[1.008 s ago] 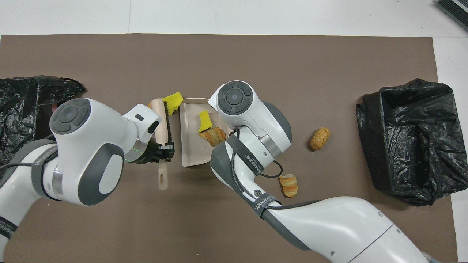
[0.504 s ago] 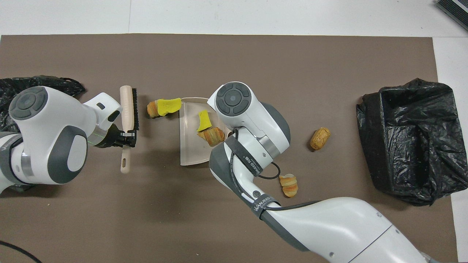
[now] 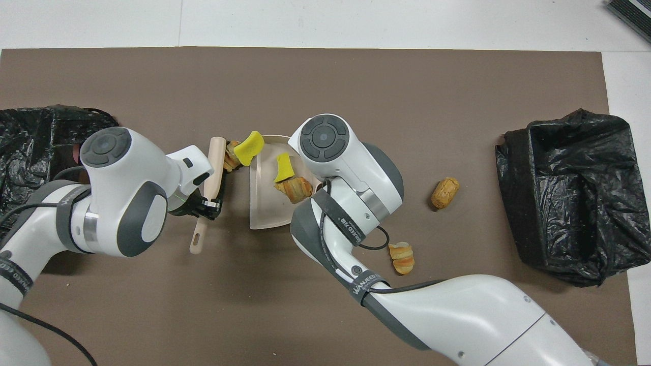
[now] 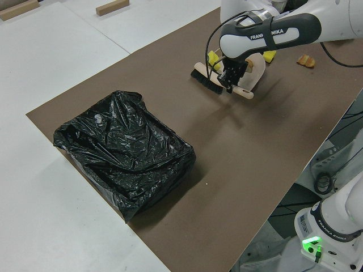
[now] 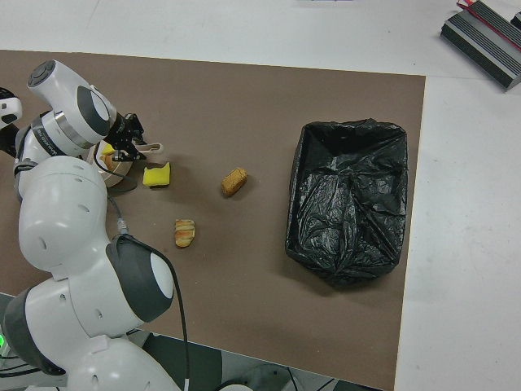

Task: Sweep and dump trash in bin
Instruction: 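Sweep the remaining pieces into the dustpan with the left gripper's brush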

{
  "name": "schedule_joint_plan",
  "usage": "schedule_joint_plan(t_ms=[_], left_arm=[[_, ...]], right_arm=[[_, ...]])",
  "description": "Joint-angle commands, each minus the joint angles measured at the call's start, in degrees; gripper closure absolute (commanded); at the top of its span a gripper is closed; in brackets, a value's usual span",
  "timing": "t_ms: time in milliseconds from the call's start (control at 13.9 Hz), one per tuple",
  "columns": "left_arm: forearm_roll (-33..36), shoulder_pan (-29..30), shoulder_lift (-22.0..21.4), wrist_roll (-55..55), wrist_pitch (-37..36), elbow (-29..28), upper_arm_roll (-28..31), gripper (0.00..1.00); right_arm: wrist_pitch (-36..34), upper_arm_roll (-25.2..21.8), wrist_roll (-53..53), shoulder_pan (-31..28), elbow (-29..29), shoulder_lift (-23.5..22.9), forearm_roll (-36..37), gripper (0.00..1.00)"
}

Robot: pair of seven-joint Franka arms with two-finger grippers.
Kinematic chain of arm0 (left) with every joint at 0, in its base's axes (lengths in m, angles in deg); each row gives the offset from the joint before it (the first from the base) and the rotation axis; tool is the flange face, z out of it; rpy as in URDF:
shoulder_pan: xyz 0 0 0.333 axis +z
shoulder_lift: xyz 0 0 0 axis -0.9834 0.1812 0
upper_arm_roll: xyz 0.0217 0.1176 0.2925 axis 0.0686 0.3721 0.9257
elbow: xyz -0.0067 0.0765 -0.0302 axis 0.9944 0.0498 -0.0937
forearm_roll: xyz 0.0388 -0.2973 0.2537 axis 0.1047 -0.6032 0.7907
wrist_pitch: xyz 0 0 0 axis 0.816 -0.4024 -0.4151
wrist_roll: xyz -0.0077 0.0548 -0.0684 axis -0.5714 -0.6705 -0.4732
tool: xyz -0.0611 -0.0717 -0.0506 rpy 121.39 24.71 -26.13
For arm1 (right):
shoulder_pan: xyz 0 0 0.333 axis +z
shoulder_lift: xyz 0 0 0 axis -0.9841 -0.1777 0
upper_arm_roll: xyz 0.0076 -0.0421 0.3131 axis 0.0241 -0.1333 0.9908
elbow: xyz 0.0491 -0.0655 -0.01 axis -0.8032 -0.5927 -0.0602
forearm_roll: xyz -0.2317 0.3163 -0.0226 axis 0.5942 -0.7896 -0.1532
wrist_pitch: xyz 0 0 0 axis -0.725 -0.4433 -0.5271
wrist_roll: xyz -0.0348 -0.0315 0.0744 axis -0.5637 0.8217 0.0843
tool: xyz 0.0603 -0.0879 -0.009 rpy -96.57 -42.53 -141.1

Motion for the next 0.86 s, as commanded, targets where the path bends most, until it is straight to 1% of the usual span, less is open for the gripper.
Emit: schedule_joint_plan(t_ms=[0, 144, 360, 576, 720, 792], left_arm=[[0.26, -5.93, -2.17, -0.16, -3.83, -0.36, 0.41, 1.0], [-0.1, -7.26, -2.18, -1.82, -4.37, -0.27, 0.41, 1.0], [-0.1, -6.22, -2.18, -2.35, -4.37, -0.18, 0.76, 1.0], [-0.1, -2.1, -5.33, -4.81, -5.24, -0.45, 1.02, 1.0], [-0.1, -0.24, -8.49, -6.74, -5.87, -1.15, 1.02, 1.0], [-0.1, -0.06, -10.42, -8.92, -5.95, -2.46, 1.02, 1.0]], right_arm=[[1.01, 0.43, -1.78, -0.15, -1.74, 1.18, 0.19, 1.0], [1.19, 0.43, -1.78, -0.24, -1.74, 1.09, 0.19, 1.0], [1.54, 0.43, -1.77, -0.5, -1.74, 1.09, 0.19, 1.0], [1.54, 0.51, -1.43, -1.38, -1.66, 1.88, -0.42, 1.0], [1.37, 0.51, -1.34, -2.17, -2.0, 3.55, -0.77, 1.0], [1.02, 0.51, -0.9, -3.48, -2.61, 5.03, -0.69, 1.0]])
